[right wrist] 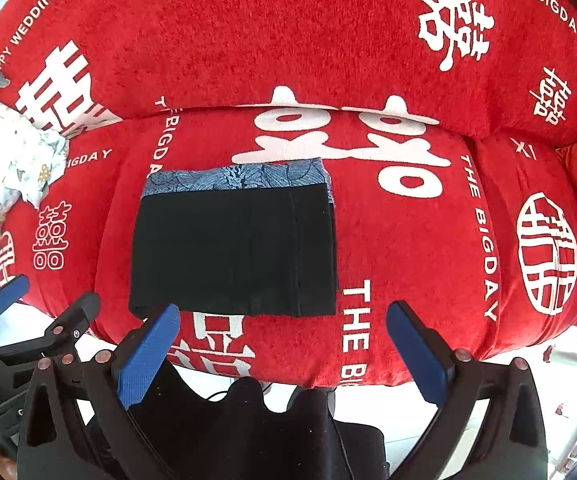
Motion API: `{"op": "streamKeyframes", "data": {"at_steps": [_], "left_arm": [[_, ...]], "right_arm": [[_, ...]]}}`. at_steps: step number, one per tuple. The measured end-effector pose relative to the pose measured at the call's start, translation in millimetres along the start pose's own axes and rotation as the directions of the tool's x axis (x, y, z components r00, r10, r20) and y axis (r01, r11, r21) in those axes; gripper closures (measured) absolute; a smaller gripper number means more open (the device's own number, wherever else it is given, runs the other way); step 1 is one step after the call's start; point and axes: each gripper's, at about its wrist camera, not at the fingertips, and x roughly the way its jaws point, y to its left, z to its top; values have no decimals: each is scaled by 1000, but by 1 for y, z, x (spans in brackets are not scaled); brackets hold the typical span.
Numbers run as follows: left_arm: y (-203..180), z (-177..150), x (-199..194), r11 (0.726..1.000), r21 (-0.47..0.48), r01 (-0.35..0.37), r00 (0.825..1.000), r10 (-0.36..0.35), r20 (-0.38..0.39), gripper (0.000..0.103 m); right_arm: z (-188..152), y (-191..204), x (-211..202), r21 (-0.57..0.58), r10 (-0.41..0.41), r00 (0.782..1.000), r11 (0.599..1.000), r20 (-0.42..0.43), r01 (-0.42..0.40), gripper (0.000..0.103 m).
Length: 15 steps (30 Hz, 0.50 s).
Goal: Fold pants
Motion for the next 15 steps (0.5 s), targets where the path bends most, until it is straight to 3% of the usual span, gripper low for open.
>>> {"op": "streamKeyframes", "data": {"at_steps": [15], "left_arm": [[-9, -1, -6, 999, 41, -17, 1000, 17, 15, 1]], "right_arm": [[-3, -1, -1, -5, -34, 999, 999, 12, 34, 0]]}}
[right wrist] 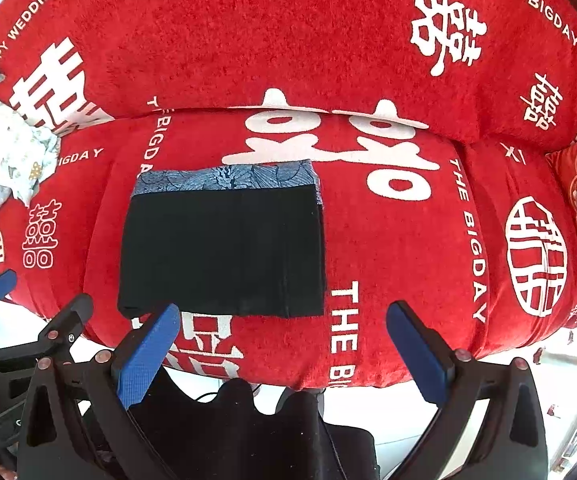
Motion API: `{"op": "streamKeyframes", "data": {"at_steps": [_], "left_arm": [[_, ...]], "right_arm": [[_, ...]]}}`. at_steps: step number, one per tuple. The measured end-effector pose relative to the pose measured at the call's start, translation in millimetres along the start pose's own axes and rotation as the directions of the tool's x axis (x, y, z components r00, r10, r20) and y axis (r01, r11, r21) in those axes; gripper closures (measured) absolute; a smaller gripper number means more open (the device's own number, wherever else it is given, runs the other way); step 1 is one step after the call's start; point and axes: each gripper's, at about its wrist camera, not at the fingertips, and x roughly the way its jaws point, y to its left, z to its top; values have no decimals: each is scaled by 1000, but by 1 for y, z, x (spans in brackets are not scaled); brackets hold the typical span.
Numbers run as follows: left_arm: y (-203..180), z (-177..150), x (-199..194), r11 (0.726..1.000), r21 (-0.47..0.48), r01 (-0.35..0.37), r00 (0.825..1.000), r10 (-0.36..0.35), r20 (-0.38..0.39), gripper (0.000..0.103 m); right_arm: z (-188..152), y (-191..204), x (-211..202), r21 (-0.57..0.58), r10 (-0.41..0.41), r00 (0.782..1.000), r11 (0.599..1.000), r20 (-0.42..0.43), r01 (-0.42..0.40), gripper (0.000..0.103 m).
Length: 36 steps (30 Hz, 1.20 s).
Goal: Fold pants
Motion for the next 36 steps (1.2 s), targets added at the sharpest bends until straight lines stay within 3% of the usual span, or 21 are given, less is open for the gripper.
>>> {"op": "streamKeyframes", "data": {"at_steps": [36], "left_arm": [[0, -2, 6, 1000, 23, -18, 1000, 18, -17, 1]], "right_arm": [[2, 2, 6, -19, 1, 1000, 1000, -12, -1, 0]]}}
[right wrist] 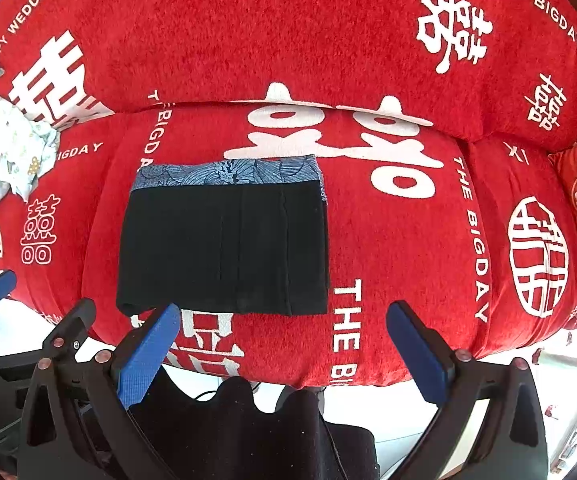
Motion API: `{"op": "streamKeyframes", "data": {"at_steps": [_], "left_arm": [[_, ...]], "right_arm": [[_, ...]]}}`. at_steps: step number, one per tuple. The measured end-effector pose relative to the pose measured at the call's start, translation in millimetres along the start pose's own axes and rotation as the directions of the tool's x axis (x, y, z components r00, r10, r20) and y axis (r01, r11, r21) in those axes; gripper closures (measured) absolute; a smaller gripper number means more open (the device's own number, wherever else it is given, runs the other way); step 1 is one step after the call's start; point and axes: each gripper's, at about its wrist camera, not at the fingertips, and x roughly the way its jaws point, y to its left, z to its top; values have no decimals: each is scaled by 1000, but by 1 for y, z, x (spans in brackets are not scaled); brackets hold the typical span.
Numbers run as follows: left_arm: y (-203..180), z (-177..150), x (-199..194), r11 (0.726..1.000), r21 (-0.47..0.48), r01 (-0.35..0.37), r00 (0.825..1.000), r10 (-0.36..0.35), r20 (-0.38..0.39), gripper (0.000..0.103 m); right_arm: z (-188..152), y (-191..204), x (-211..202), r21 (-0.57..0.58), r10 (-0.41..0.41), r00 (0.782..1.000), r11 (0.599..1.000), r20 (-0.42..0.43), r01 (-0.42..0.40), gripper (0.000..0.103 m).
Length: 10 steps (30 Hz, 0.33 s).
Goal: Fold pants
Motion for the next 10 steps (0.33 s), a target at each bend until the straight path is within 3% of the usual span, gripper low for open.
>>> {"op": "streamKeyframes", "data": {"at_steps": [10], "left_arm": [[2, 1, 1, 1000, 3, 1, 1000, -1, 21, 1]], "right_arm": [[2, 1, 1, -4, -2, 1000, 1000, -3, 2, 0]]}}
